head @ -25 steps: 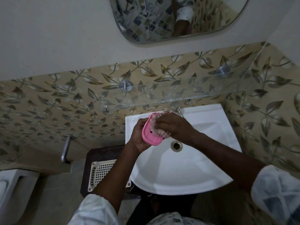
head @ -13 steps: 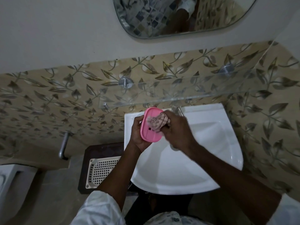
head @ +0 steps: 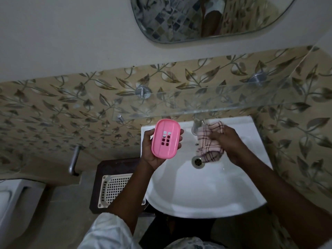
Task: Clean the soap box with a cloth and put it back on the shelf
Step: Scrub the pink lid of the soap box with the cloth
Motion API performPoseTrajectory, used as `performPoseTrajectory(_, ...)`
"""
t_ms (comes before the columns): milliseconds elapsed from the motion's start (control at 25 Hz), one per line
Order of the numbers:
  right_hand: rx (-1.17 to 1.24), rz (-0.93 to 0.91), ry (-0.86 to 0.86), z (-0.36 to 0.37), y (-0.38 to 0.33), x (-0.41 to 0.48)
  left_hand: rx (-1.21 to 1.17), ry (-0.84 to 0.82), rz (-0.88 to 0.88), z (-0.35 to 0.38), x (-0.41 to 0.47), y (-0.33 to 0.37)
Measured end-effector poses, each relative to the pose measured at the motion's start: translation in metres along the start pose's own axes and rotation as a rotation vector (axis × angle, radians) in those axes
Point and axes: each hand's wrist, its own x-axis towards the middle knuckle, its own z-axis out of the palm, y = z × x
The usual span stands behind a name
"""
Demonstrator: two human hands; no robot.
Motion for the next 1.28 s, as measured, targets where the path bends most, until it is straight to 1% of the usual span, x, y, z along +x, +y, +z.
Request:
performPoseTrajectory(40, 0.051, 0.105, 0.012, -0.003, 0.010, -0.002, 0.002, -0.028, -0.028, -0.002, 0.000, 0.002)
performPoseTrajectory(80, 0.085, 0.153, 0.034, -0.004, 0.018, -0.005, -0.002, -0.049, -0.054, -0.002, 0.000, 0.002)
performPoseTrajectory(120, 0.144, 0.166, 0.074, -0.003, 0.024, -0.009, -0.008, -0.060, -0.074, -0.001, 0.001, 0.001)
performPoseTrajectory(200, 0.363, 0.173, 0.156, 0.001, 0.029, -0.017, -0.009, -0.074, -0.099, 0.003, 0.002, 0.000)
performPoseTrajectory(240, 0.484, 0.199, 0.152, 0.002, 0.029, -0.019, -0.008, -0.079, -0.098, 0.004, 0.003, 0.000)
performPoseTrajectory(280, 0.585, 0.226, 0.102, 0.004, 0.027, -0.021, -0.010, -0.077, -0.088, 0.004, 0.003, -0.002)
performPoseTrajectory(320, 0.630, 0.234, 0.028, 0.006, 0.025, -0.023, -0.012, -0.068, -0.071, 0.003, 0.004, -0.002)
performPoseTrajectory(360, 0.605, 0.220, -0.040, 0.007, 0.022, -0.024, -0.011, -0.057, -0.051, 0.003, 0.005, -0.004)
performPoseTrajectory(400, 0.527, 0.189, -0.079, 0.009, 0.017, -0.027, -0.006, -0.046, -0.032, 0.002, 0.005, -0.005)
performPoseTrajectory(440, 0.399, 0.124, -0.088, 0.012, 0.011, -0.031, -0.002, -0.036, -0.014, 0.002, 0.006, -0.007)
performPoseTrajectory(480, 0.201, 0.019, -0.045, 0.013, 0.006, -0.034, -0.006, -0.035, 0.001, 0.002, 0.008, -0.009)
performPoseTrajectory(560, -0.336, -0.278, 0.146, 0.011, -0.004, -0.037, -0.025, -0.046, 0.018, 0.004, 0.010, -0.011)
performPoseTrajectory(600, -0.545, -0.420, 0.221, 0.011, -0.009, -0.038, -0.028, -0.054, 0.018, 0.004, 0.010, -0.012)
performPoseTrajectory(640, -0.658, -0.509, 0.266, 0.011, -0.015, -0.037, -0.021, -0.066, 0.016, 0.005, 0.011, -0.012)
performPoseTrajectory(680, -0.679, -0.543, 0.280, 0.014, -0.022, -0.037, -0.012, -0.079, 0.017, 0.007, 0.011, -0.014)
performPoseTrajectory(720, -0.648, -0.558, 0.278, 0.020, -0.029, -0.036, -0.012, -0.075, 0.019, 0.008, 0.011, -0.015)
performPoseTrajectory(760, -0.603, -0.573, 0.253, 0.027, -0.033, -0.034, -0.024, -0.056, 0.017, 0.008, 0.011, -0.016)
performPoseTrajectory(840, -0.546, -0.594, 0.151, 0.044, -0.036, -0.034, -0.060, -0.015, 0.032, 0.005, 0.013, -0.018)
performPoseTrajectory(920, -0.472, -0.551, 0.049, 0.053, -0.028, -0.036, -0.067, 0.029, 0.060, 0.002, 0.012, -0.016)
performPoseTrajectory(1000, -0.378, -0.482, 0.000, 0.051, -0.017, -0.039, -0.051, 0.051, 0.064, 0.001, 0.009, -0.012)
performPoseTrajectory(1080, -0.255, -0.468, 0.027, 0.048, -0.007, -0.042, -0.060, 0.029, 0.050, 0.000, 0.006, -0.009)
performPoseTrajectory(1120, -0.208, -0.492, 0.072, 0.048, -0.005, -0.045, -0.051, 0.021, 0.046, -0.001, 0.006, -0.008)
performPoseTrajectory(1200, -0.195, -0.550, 0.189, 0.048, -0.004, -0.046, -0.038, 0.031, 0.051, 0.000, 0.008, -0.008)
performPoseTrajectory(1280, -0.231, -0.597, 0.253, 0.044, -0.011, -0.042, -0.034, 0.028, 0.047, 0.001, 0.010, -0.009)
